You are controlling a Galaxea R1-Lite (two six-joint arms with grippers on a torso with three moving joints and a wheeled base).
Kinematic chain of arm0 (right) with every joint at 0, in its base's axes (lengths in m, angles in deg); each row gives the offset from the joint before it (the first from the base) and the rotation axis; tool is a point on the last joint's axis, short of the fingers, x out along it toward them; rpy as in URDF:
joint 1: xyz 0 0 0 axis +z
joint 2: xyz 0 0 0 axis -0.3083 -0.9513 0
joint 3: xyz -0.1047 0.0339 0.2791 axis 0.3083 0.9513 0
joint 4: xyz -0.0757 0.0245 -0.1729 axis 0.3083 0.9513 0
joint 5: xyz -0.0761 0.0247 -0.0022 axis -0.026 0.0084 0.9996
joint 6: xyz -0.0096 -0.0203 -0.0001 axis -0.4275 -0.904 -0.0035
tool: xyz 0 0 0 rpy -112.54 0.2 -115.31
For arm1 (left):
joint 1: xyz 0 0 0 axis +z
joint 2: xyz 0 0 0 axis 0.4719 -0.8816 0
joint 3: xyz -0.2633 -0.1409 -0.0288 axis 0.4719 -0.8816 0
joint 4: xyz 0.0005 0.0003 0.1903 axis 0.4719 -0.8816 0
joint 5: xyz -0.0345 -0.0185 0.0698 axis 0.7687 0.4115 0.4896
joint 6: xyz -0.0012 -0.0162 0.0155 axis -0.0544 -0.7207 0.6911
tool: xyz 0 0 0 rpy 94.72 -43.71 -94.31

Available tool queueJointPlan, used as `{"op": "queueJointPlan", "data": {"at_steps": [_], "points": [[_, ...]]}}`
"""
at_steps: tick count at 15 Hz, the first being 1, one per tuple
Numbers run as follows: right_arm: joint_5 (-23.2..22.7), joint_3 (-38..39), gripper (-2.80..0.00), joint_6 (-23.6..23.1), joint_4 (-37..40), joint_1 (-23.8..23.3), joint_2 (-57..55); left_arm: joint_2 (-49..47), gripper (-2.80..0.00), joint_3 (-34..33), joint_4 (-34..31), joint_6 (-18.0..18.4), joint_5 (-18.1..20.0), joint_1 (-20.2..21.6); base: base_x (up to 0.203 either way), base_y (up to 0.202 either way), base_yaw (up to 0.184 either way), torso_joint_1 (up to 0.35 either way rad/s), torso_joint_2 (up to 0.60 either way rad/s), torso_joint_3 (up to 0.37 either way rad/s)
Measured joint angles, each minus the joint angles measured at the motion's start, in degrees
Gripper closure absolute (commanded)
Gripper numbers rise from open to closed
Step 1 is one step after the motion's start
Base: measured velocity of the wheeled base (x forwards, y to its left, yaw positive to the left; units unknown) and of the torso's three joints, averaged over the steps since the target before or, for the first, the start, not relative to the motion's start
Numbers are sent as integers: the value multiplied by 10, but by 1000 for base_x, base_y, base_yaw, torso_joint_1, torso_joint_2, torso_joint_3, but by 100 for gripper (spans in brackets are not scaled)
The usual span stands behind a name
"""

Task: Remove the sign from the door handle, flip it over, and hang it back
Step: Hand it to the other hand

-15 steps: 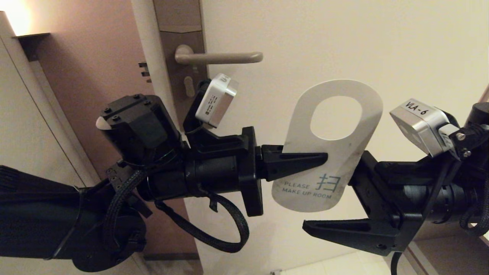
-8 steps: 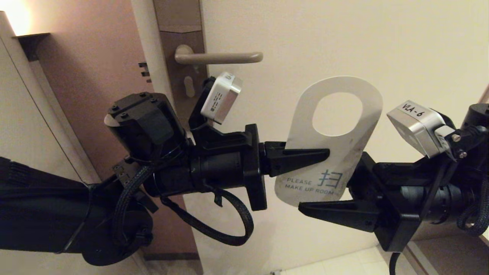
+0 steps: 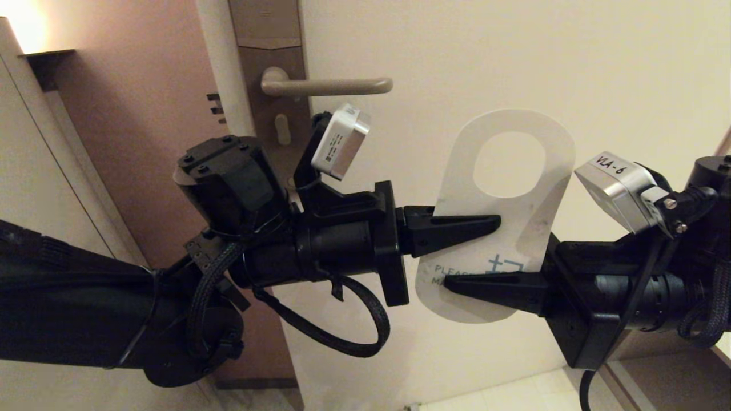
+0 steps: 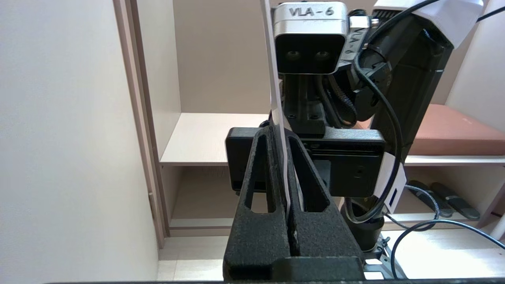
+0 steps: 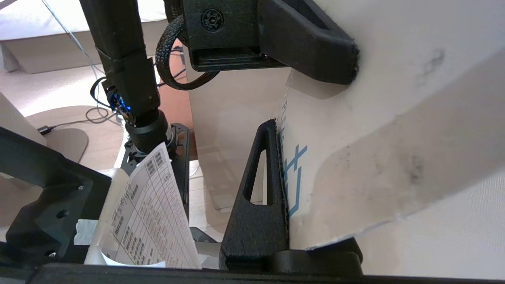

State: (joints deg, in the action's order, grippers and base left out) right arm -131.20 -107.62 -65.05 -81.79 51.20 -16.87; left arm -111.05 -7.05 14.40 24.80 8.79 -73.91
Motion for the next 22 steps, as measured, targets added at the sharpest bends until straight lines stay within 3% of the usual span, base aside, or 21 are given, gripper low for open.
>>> {"op": "queueJointPlan", "data": {"at_steps": [1, 2, 10, 16, 22], "points": [[0, 1, 0, 0, 0, 0, 0, -1, 0, -1, 0, 1, 0, 0, 0, 0, 0, 0, 0, 0], [0, 1, 0, 0, 0, 0, 0, -1, -280, -2, 0, 2, 0, 0, 0, 0, 0, 0, 0, 0], [-1, 1, 0, -1, -1, 1, -3, -4, -280, -16, 30, -12, -1, -1, 0, 0, 0, 0, 0, 0], [2, 14, 0, -2, 0, -7, -1, 18, -280, -90, 81, -13, -2, 14, 0, 0, 0, 0, 0, 0], [3, 40, 0, -4, 0, -21, 8, 65, -280, -144, 84, -10, -5, 44, 0, 0, 0, 0, 0, 0]]}}
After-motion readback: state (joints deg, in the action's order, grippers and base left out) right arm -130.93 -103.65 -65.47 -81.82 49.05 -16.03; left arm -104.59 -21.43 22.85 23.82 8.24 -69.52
